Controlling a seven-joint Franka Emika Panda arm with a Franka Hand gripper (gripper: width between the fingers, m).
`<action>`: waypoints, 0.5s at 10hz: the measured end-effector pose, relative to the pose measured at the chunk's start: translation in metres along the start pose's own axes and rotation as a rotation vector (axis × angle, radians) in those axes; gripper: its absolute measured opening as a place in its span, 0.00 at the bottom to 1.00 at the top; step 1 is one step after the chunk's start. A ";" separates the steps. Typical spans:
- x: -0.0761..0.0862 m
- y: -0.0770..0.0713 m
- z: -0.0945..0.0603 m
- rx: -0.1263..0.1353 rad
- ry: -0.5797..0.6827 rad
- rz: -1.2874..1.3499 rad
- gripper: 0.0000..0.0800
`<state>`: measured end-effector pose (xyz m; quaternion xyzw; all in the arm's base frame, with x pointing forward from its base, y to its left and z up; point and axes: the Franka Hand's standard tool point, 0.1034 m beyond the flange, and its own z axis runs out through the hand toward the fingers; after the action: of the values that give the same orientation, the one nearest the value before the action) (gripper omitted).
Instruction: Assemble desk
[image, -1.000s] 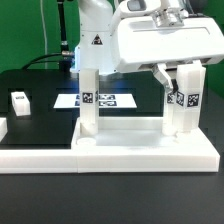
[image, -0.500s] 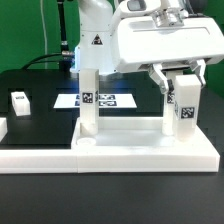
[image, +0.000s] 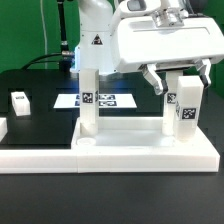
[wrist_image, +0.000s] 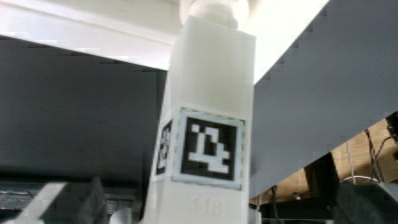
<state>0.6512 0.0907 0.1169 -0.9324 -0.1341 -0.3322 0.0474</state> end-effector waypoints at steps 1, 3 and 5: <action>0.000 0.000 0.000 0.000 0.000 0.000 0.81; 0.000 0.000 0.000 0.000 0.000 0.000 0.81; 0.000 0.000 0.000 0.000 0.000 0.000 0.81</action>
Offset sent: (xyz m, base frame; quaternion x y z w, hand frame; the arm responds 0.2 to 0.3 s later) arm 0.0000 0.0000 0.0000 0.0000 0.0000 0.0000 1.0000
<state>0.6512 0.0907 0.1169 -0.9324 -0.1341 -0.3322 0.0474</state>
